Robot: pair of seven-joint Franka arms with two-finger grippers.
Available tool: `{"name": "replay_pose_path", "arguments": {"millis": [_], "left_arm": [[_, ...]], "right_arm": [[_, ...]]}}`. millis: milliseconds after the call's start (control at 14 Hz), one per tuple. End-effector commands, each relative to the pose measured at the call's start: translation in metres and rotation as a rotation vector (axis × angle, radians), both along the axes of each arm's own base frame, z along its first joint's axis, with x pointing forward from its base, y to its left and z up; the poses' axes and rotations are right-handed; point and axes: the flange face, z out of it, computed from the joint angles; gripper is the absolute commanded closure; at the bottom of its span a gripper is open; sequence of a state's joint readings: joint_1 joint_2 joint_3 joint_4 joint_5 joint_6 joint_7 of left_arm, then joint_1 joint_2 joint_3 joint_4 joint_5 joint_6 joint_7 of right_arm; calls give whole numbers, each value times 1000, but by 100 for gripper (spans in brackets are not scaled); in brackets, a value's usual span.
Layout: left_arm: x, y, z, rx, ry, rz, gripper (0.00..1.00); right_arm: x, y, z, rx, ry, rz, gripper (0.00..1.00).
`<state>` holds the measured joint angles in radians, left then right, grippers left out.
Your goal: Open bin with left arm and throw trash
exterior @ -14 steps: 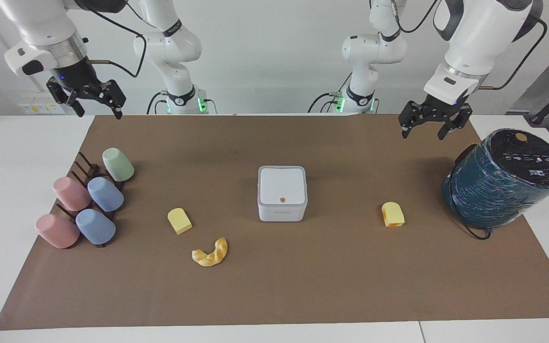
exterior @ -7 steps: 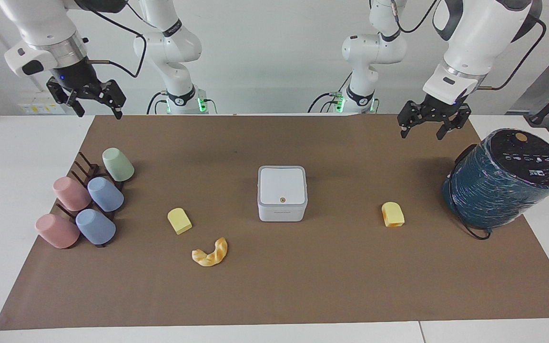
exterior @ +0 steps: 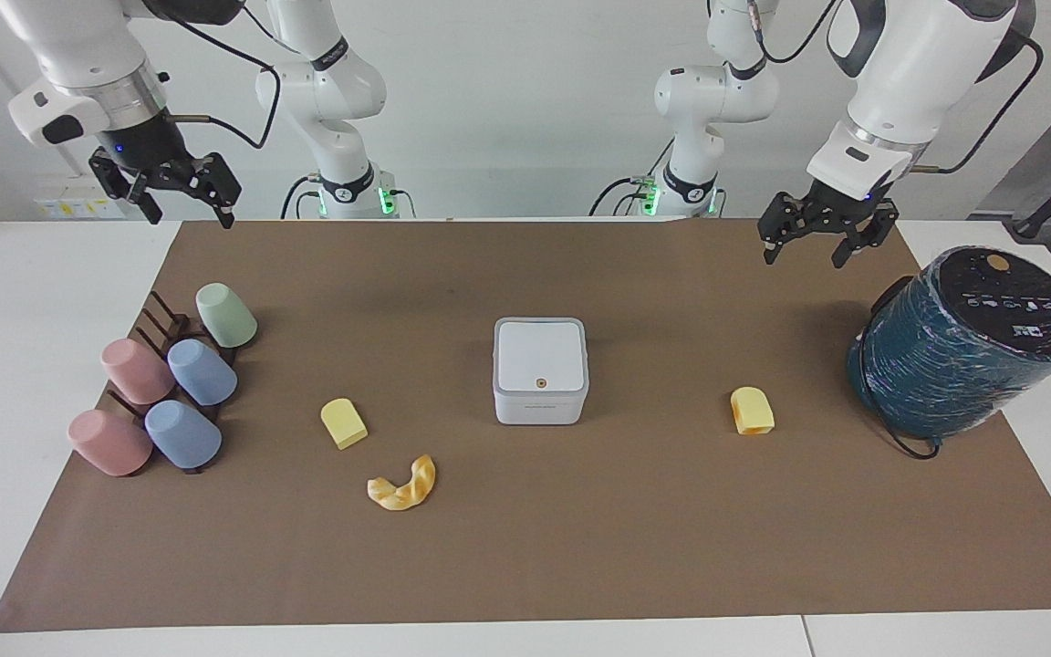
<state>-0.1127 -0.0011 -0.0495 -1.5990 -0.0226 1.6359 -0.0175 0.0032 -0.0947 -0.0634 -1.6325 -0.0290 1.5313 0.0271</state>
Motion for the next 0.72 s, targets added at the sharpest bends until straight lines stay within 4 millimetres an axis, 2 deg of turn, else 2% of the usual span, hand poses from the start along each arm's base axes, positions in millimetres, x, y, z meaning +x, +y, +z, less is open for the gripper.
{"name": "replay_pose_path", "arguments": {"millis": [0,143,358,645], "left_arm": [[-2,-12,1,-27,6,-22,0],[-1,-28,-5,-29,16,-45,0],[-1,-68,-18,-45,21,-18,0],[4,-119,-42,-105,34,84,49]], "right_arm": [[-6,1,3,11,5,2,0],[-6,0,3,11,5,0,0],[-6,0,3,11,5,0,0],[-6,1,3,11,5,2,0]]}}
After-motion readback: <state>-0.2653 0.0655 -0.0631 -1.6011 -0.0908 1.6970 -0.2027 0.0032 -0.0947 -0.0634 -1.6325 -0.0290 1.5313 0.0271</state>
